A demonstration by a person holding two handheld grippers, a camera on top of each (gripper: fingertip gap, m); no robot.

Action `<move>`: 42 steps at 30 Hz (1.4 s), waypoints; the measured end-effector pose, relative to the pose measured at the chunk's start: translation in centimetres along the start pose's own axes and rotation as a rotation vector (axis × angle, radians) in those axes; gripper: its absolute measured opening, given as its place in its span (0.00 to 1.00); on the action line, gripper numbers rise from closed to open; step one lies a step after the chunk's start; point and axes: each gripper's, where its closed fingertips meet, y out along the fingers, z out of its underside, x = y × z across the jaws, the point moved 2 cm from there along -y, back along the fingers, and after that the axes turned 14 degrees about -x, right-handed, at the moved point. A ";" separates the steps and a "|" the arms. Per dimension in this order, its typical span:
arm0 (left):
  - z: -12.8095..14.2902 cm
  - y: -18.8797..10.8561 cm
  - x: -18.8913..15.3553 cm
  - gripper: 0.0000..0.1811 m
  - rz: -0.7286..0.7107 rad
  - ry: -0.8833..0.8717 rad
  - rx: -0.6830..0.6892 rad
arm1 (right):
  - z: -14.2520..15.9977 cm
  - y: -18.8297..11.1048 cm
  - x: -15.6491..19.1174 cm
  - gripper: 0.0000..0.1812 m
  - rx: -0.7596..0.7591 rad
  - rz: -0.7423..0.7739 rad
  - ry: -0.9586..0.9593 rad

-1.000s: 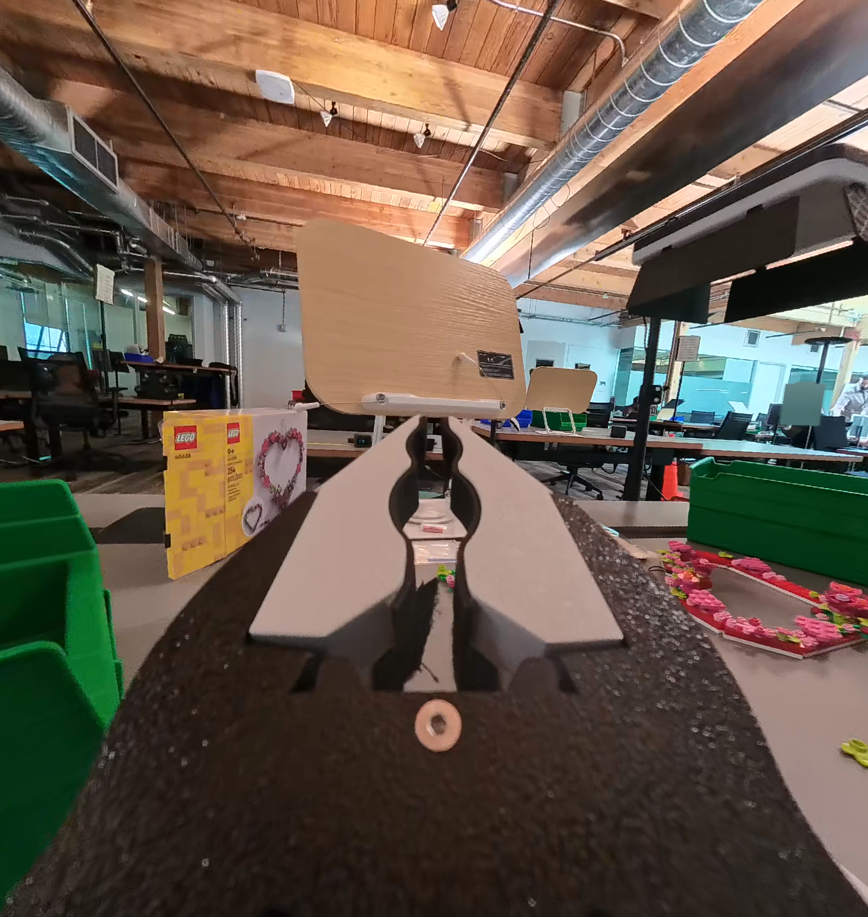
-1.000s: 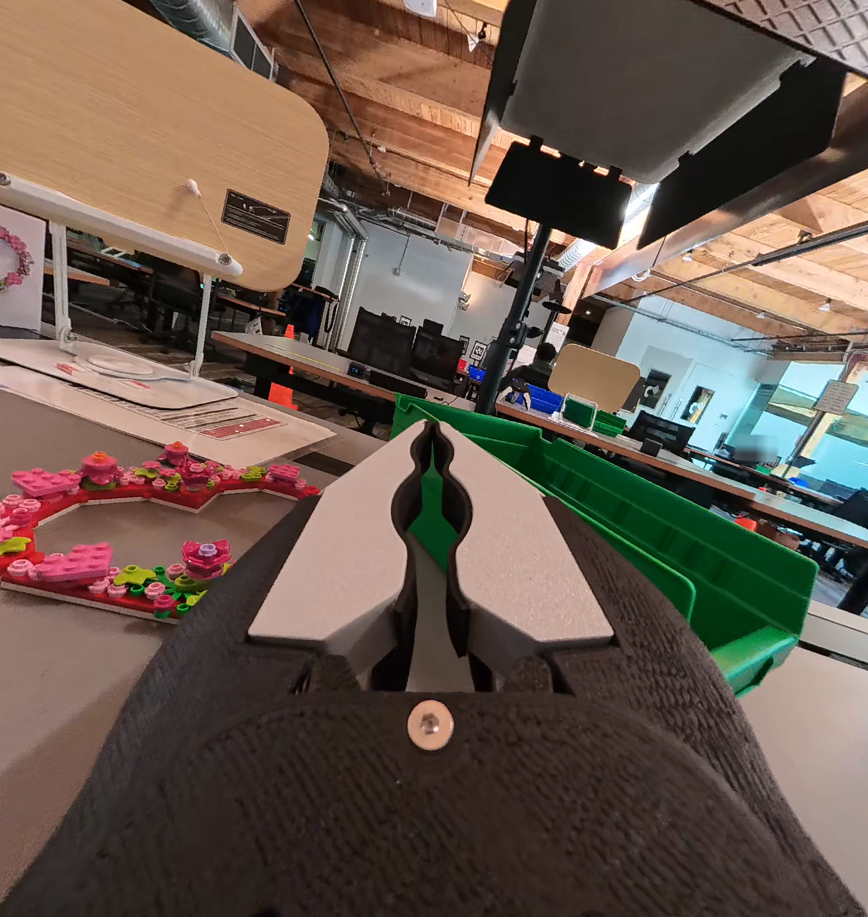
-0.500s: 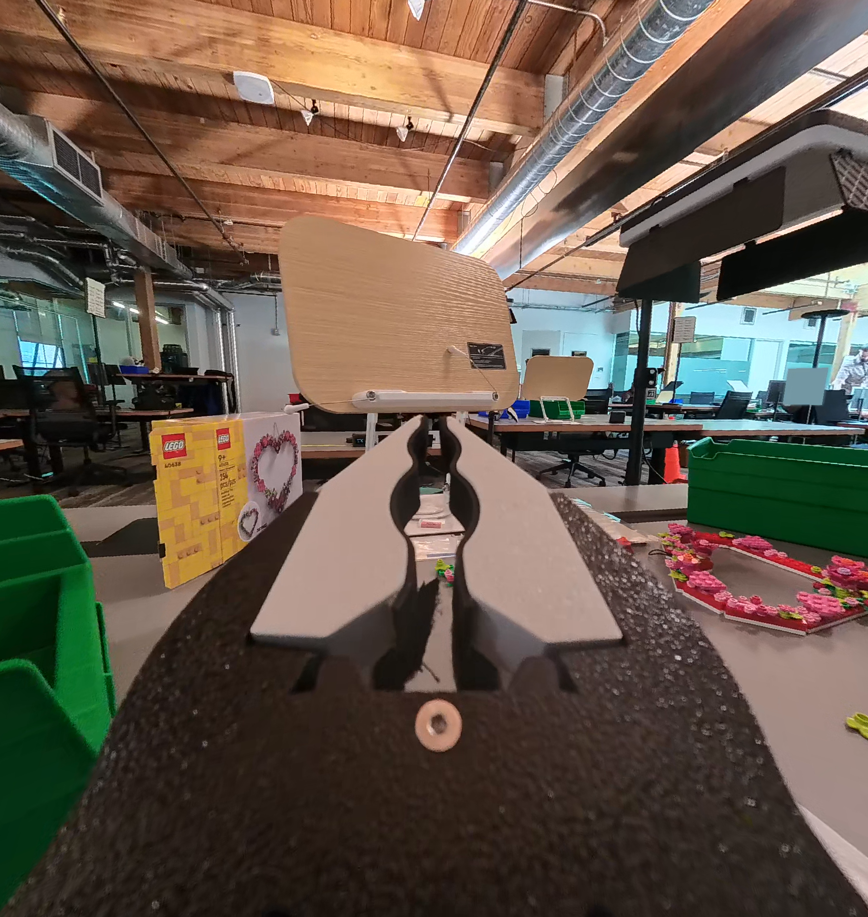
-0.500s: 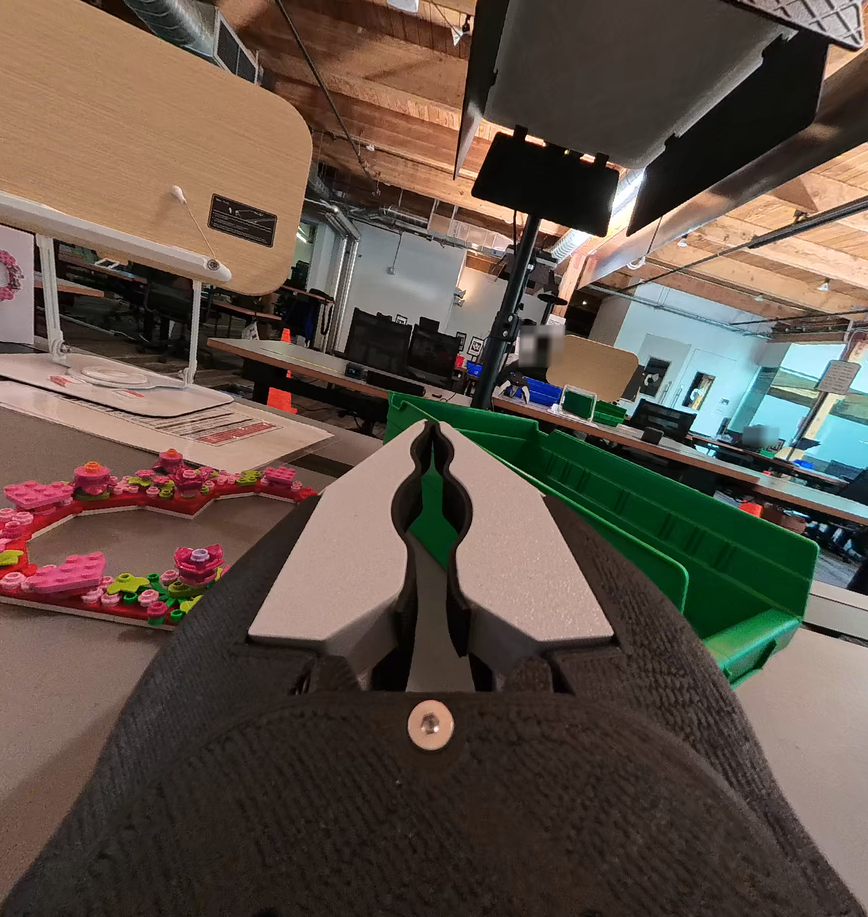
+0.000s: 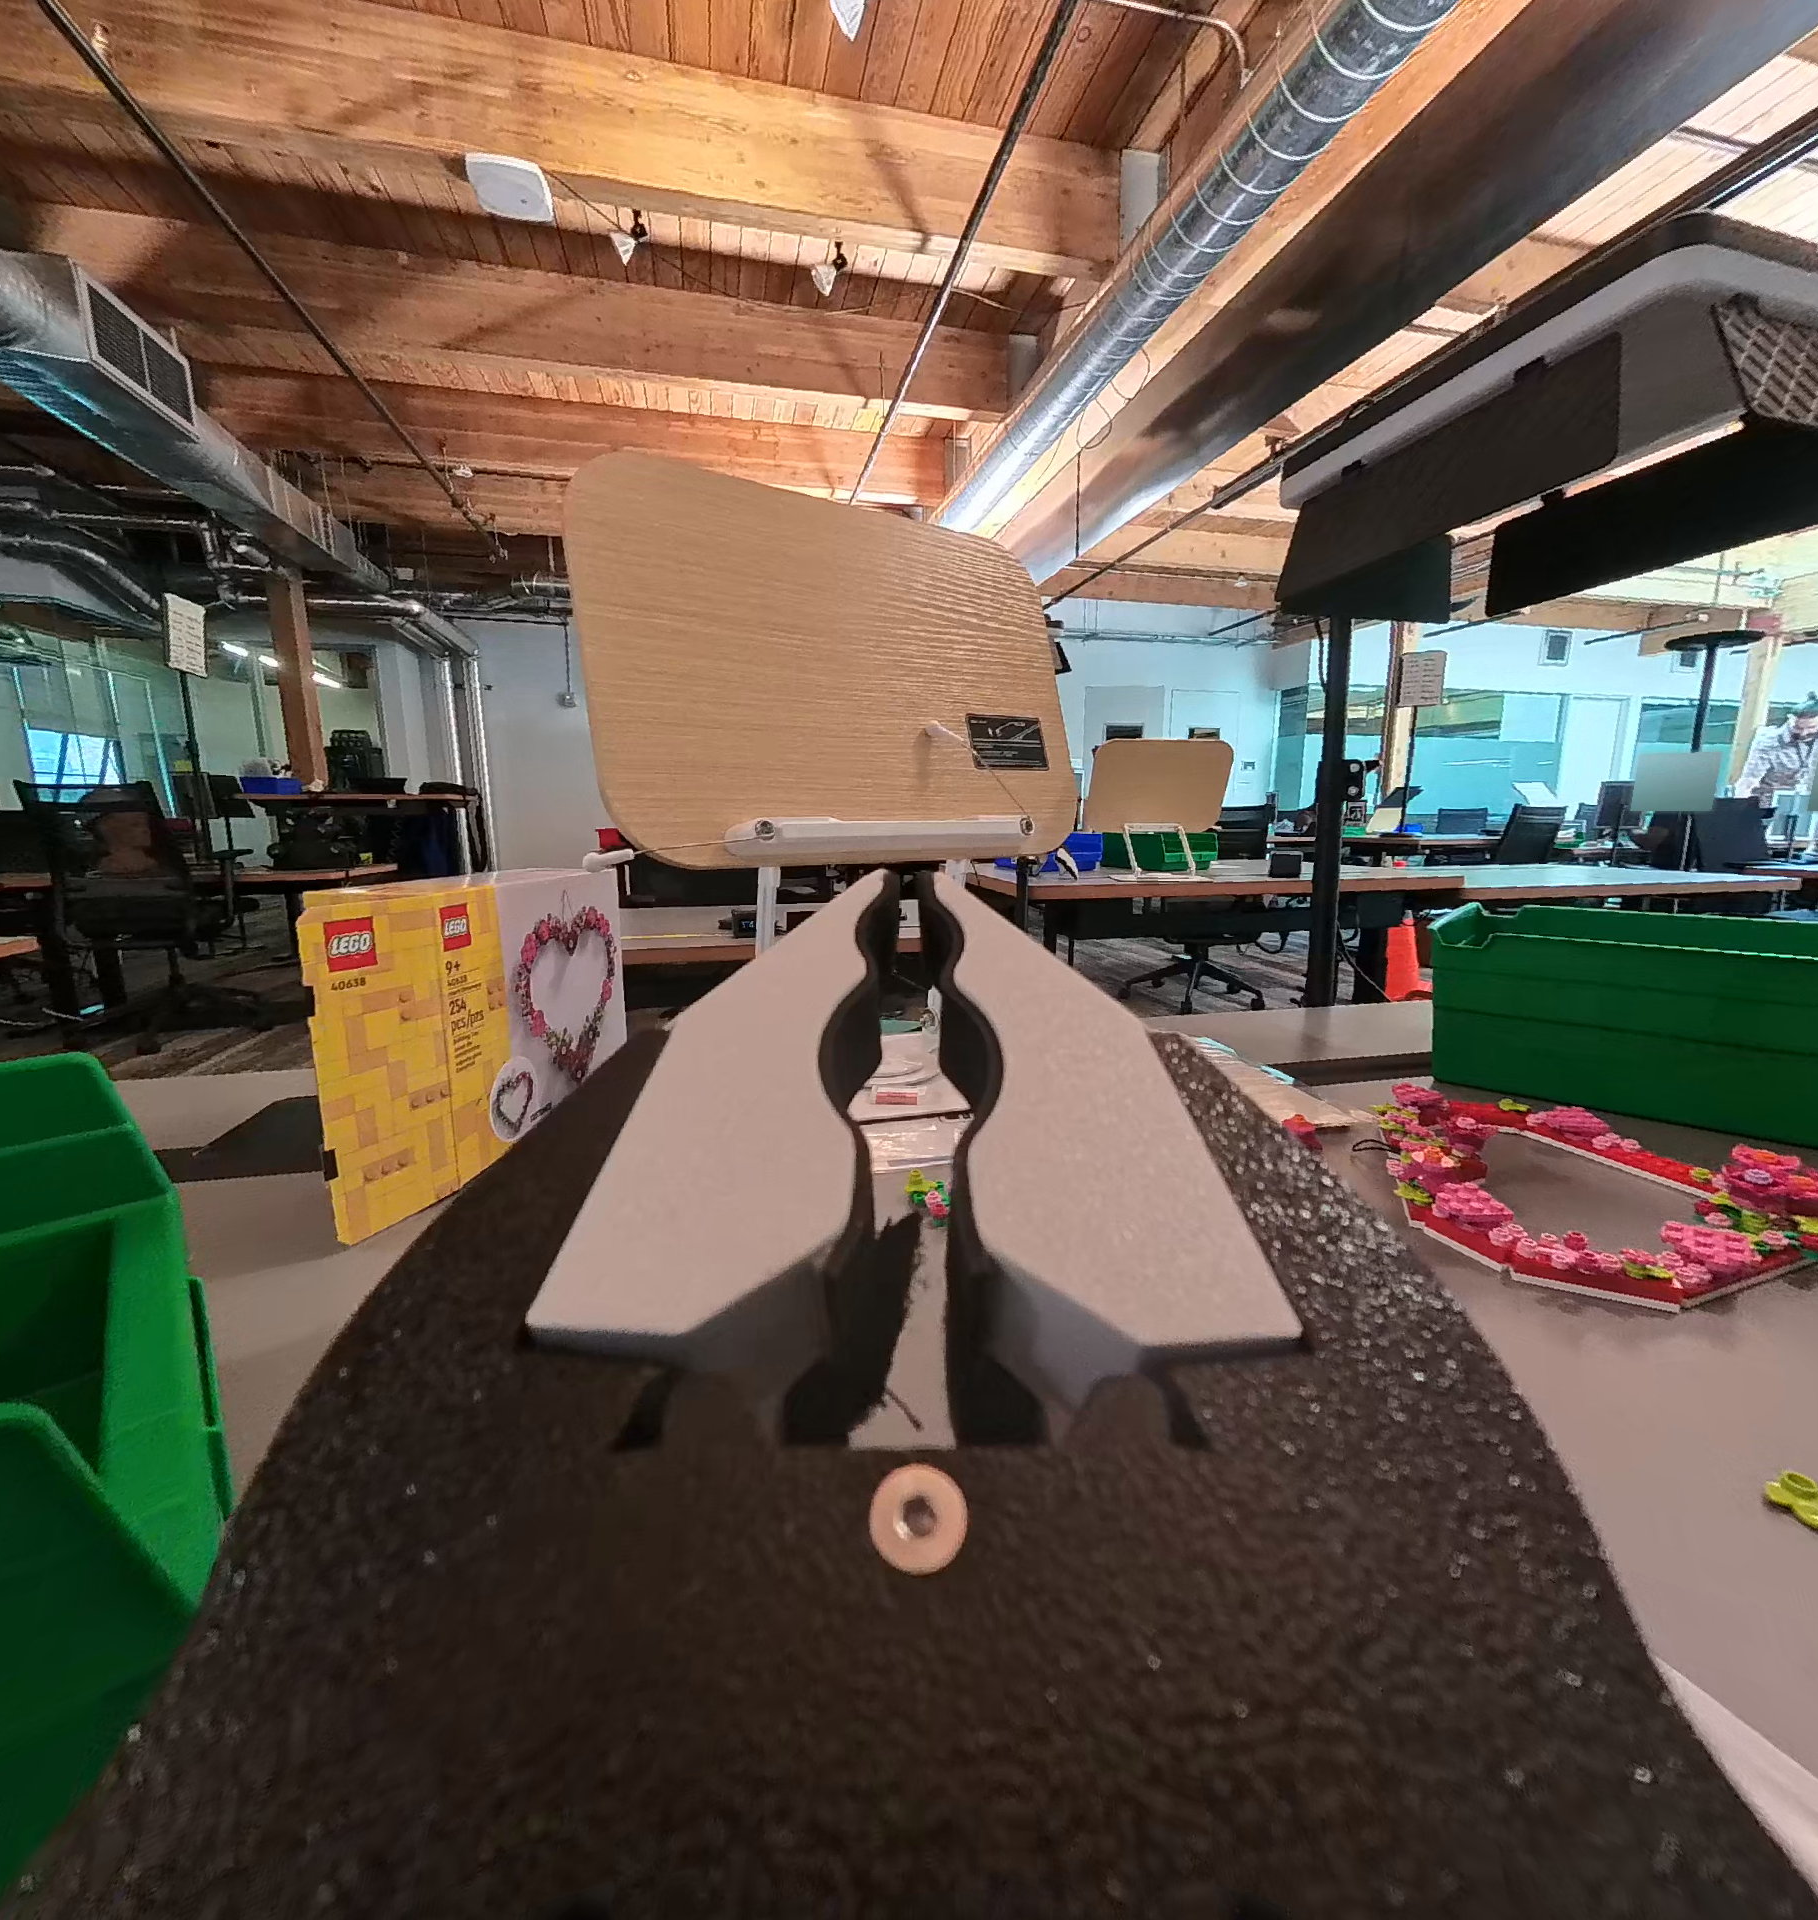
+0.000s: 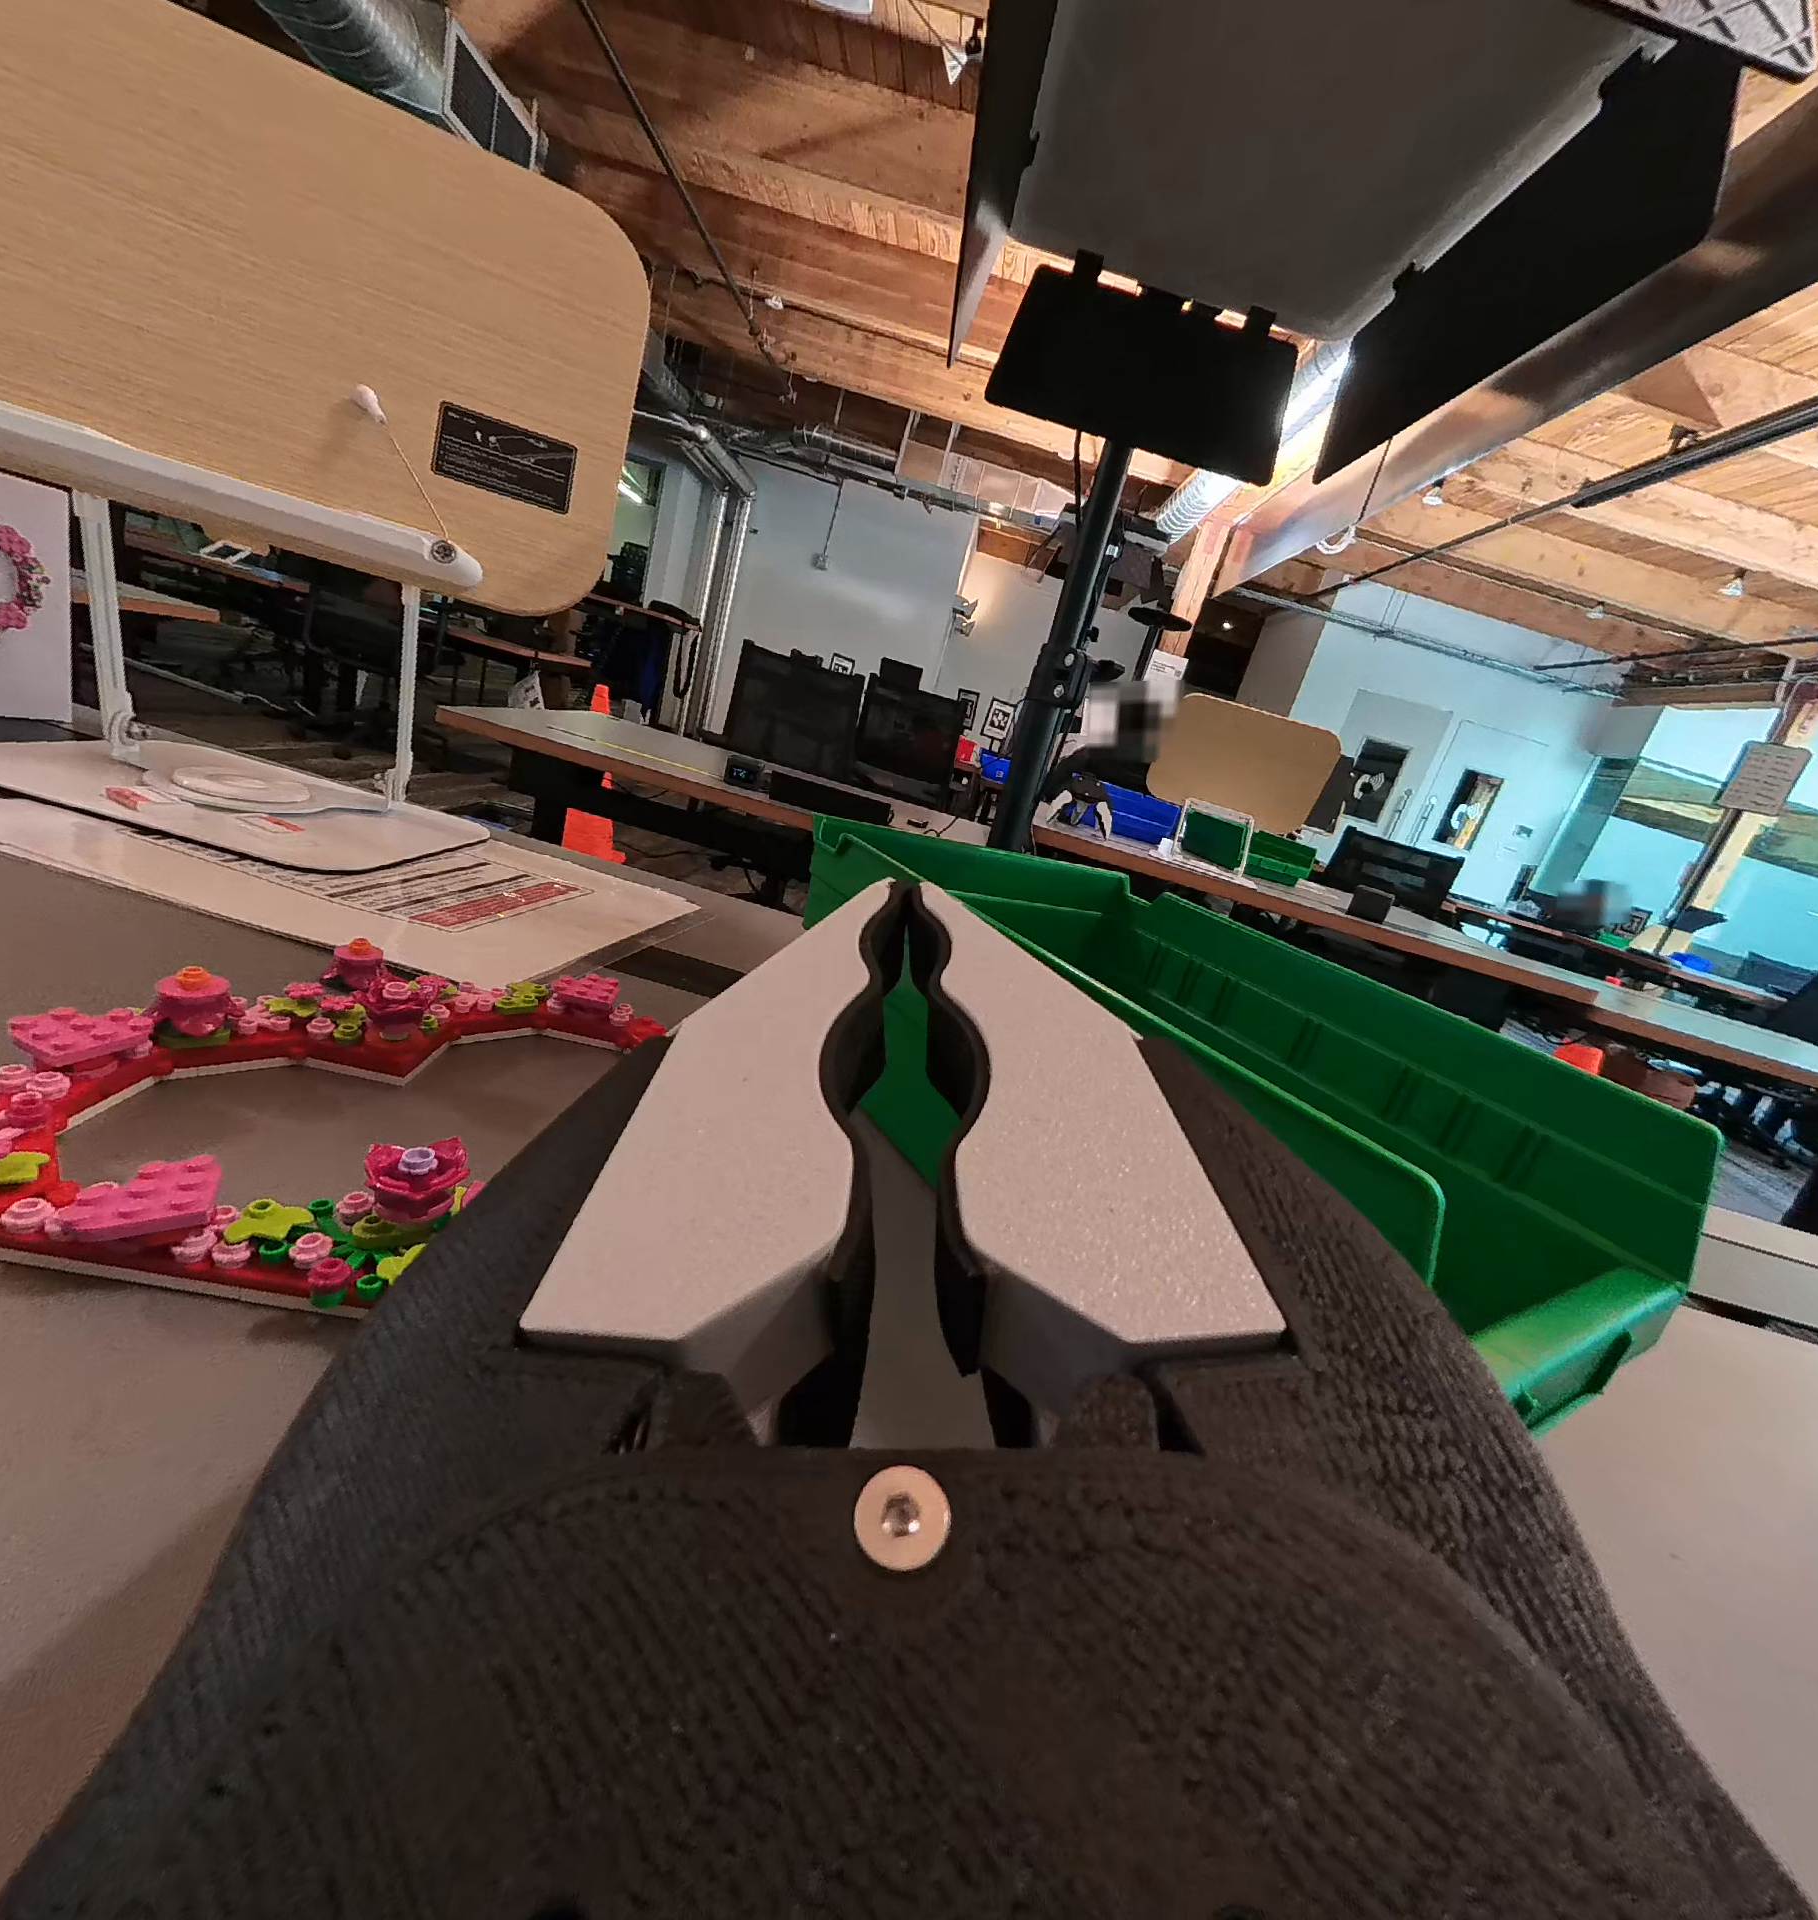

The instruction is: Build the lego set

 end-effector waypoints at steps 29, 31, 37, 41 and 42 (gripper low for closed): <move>0.3 -1.6 2.6 0.00 -0.155 0.409 0.047 | 0.0 1.6 0.2 0.00 -0.057 -0.024 0.079; 0.7 -1.8 3.1 0.00 -0.175 0.443 0.073 | 0.0 1.7 0.3 0.00 -0.056 -0.023 0.095; 1.3 -1.8 3.5 0.00 -0.191 0.482 0.107 | 0.1 1.8 0.4 0.00 -0.057 -0.024 0.109; 1.6 -1.8 3.5 0.00 -0.185 0.487 0.121 | 0.2 1.9 0.3 0.00 -0.055 -0.020 0.115; 1.6 -1.8 3.5 0.00 -0.184 0.487 0.123 | 0.2 1.8 0.3 0.00 -0.055 -0.018 0.117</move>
